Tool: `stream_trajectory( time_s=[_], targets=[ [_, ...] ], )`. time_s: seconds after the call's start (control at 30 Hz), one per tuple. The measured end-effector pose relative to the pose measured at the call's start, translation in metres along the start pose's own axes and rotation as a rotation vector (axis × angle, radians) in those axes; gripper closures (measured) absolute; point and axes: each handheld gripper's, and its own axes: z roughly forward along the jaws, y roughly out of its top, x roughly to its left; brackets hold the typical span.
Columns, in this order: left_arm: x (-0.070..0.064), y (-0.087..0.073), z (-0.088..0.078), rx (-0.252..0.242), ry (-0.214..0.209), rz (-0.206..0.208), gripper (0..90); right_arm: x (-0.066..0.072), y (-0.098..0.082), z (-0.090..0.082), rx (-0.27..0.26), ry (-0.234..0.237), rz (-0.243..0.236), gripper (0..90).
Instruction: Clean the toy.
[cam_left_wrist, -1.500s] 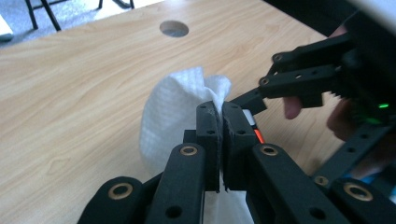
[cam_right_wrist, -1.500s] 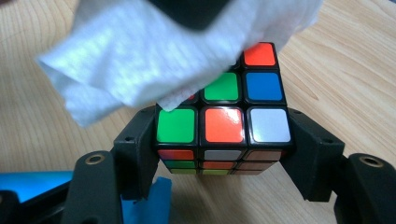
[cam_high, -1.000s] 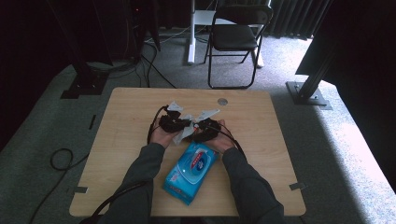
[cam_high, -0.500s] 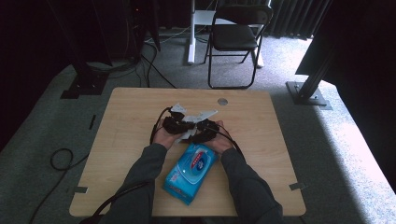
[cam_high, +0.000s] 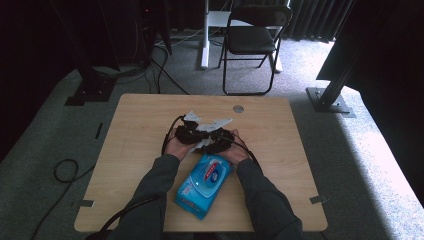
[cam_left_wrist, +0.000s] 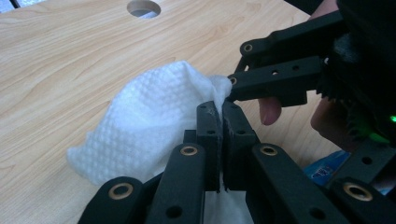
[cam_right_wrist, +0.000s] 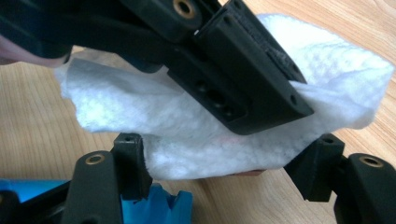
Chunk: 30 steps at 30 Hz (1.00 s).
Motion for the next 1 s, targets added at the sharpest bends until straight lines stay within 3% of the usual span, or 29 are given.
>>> stream_trajectory(
  time_s=[0.47, 0.63, 0.8, 1.0],
  targets=[
    [0.006, -0.003, -0.006, -0.019, 0.054, -0.005, 87.3, 0.001, 0.000, 0.000, 0.001, -0.001, -0.006, 34.4],
    [0.010, -0.005, -0.010, -0.029, 0.080, -0.023, 87.3, 0.000, 0.000, -0.002, -0.003, -0.005, -0.007, 34.4],
    [0.016, -0.008, -0.016, -0.040, 0.092, -0.046, 87.3, -0.001, 0.000, -0.004, -0.001, -0.005, -0.004, 34.4],
    [0.017, -0.010, -0.019, -0.032, 0.086, -0.040, 87.3, -0.001, 0.000, -0.003, -0.002, -0.010, -0.005, 34.4]
  ],
)
